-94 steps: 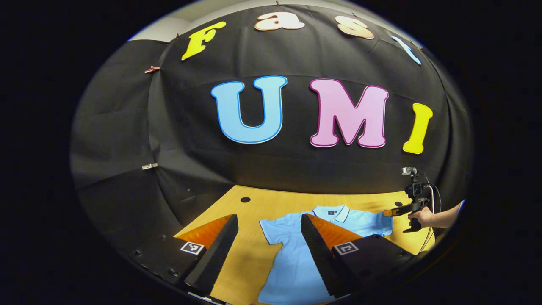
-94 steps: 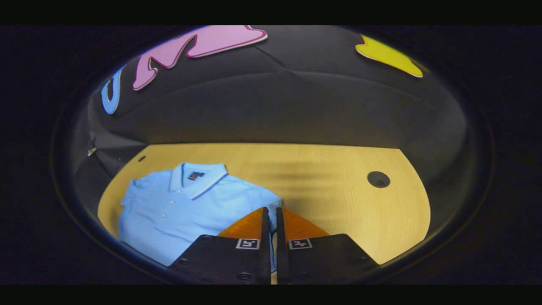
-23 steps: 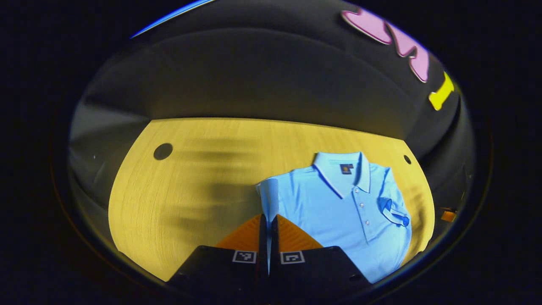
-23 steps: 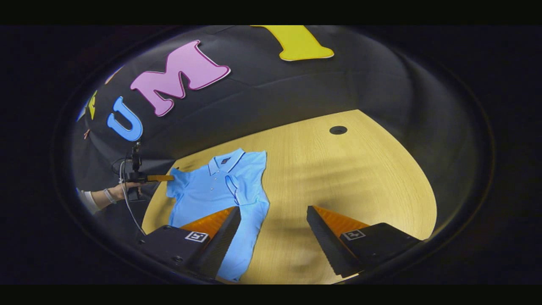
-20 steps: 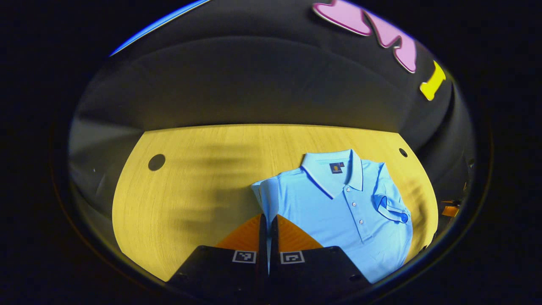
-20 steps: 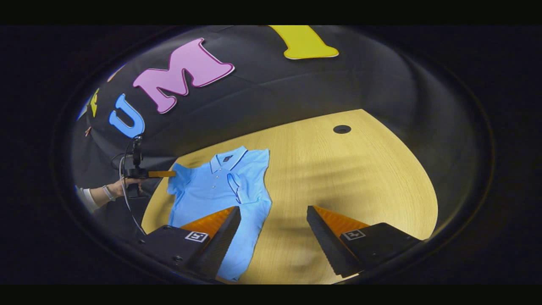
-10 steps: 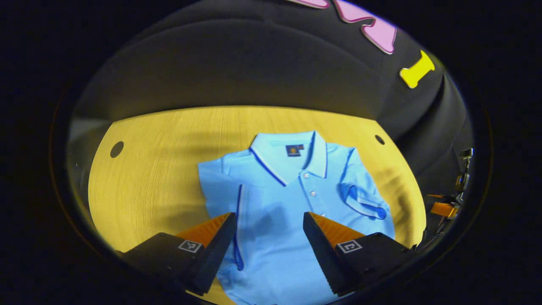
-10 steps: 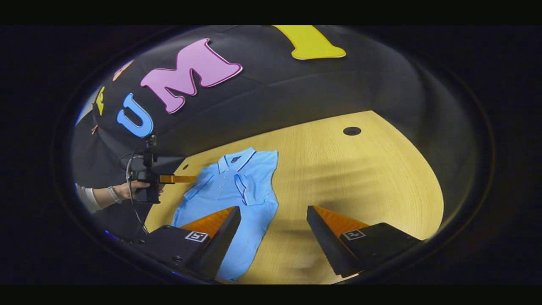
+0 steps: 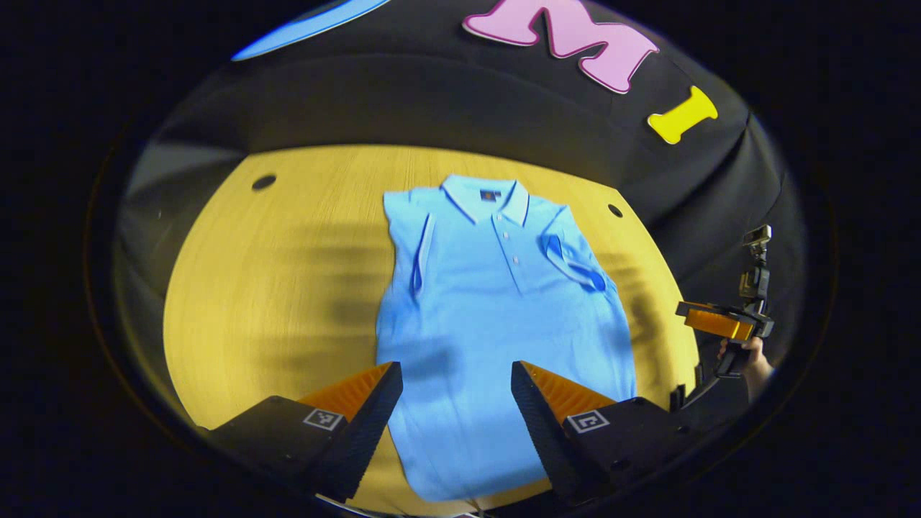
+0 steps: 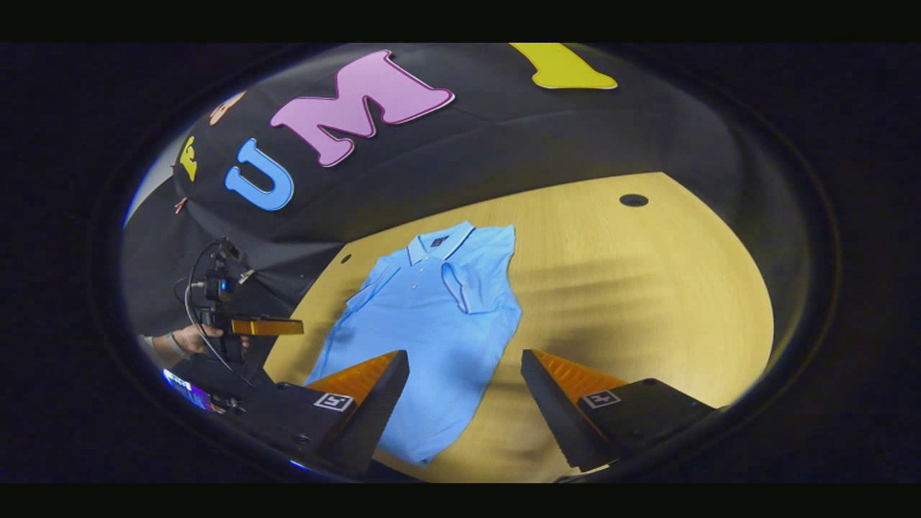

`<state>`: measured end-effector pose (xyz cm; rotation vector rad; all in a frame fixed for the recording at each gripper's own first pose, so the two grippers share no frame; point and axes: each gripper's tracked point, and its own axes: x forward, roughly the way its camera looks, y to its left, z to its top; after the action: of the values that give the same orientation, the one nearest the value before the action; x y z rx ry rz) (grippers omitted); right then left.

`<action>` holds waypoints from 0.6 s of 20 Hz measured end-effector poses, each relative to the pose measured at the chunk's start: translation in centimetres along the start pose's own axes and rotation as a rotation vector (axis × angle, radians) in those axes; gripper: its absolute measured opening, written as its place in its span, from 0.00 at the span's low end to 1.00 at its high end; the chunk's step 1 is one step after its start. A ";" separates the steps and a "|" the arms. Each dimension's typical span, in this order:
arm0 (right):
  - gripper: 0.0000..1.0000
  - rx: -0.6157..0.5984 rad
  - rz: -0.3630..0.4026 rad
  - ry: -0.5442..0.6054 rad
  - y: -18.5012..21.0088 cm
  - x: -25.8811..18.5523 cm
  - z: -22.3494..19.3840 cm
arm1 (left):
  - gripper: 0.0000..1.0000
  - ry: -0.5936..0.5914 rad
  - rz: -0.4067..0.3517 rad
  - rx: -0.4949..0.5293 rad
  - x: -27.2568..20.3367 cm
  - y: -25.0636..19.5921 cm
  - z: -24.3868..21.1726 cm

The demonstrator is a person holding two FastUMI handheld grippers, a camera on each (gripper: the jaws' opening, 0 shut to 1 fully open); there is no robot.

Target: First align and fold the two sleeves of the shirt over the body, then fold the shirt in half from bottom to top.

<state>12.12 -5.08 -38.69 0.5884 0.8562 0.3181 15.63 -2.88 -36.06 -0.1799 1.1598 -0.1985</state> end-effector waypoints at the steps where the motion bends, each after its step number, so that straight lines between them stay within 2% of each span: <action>1: 0.98 0.025 0.002 0.013 0.7 -0.6 -1.3 | 0.97 0.015 0.001 -0.026 -0.9 0.8 -2.6; 7: 0.98 0.088 -0.024 0.112 2.3 -2.8 -8.6 | 0.97 0.088 -0.021 -0.138 -3.4 2.9 -12.0; 10: 0.98 0.135 -0.018 0.185 3.1 -3.4 -12.8 | 0.97 0.111 -0.038 -0.152 -3.5 3.0 -14.3; 12: 0.98 0.232 -0.006 0.246 3.5 -3.2 -15.2 | 0.97 0.129 -0.061 -0.191 -3.0 2.8 -15.1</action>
<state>-1.89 1.59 -42.36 0.7728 1.1408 0.2913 0.74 -0.02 -40.00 -0.3756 1.3030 -0.1540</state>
